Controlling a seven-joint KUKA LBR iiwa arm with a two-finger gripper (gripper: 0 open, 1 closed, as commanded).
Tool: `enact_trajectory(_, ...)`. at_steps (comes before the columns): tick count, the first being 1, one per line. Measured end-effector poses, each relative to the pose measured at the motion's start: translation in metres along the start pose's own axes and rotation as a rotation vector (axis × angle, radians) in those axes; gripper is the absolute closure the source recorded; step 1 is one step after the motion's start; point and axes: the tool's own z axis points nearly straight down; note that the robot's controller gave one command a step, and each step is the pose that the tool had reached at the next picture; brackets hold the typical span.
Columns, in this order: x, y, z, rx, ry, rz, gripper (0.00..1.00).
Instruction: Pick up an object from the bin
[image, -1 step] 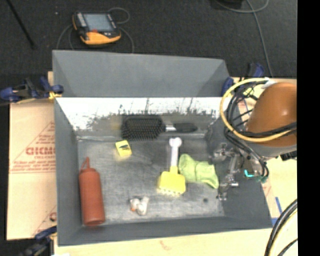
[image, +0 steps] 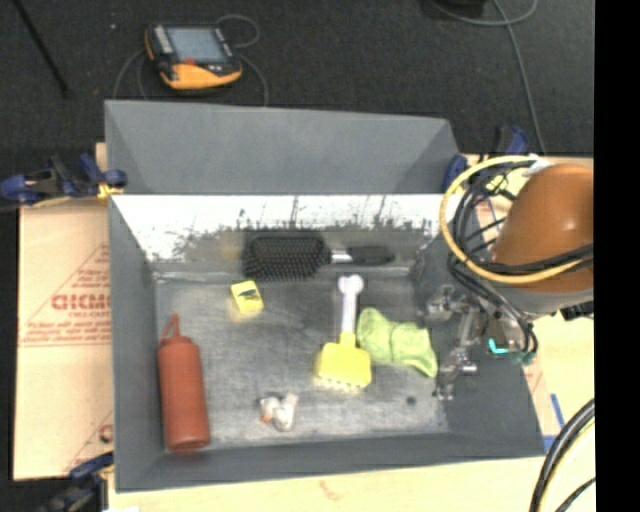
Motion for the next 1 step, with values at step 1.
enact_trajectory(1,-0.0086,0.0122,0.0411,0.0,-0.009,0.044,0.0)
